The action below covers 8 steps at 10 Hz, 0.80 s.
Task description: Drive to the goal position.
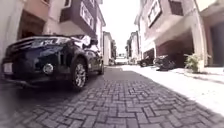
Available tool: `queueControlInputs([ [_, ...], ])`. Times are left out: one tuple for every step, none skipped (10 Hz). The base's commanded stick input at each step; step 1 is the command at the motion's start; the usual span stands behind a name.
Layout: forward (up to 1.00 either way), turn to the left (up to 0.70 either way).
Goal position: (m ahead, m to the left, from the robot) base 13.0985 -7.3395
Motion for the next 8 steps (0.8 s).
queueControlInputs([
  [0.5, 0.0],
  [0.5, 0.0],
  [0.5, 0.0],
  [0.5, 0.0],
  [0.5, -0.49],
  [0.5, -0.39],
  [0.5, -0.19],
  [0.5, 0.0],
])
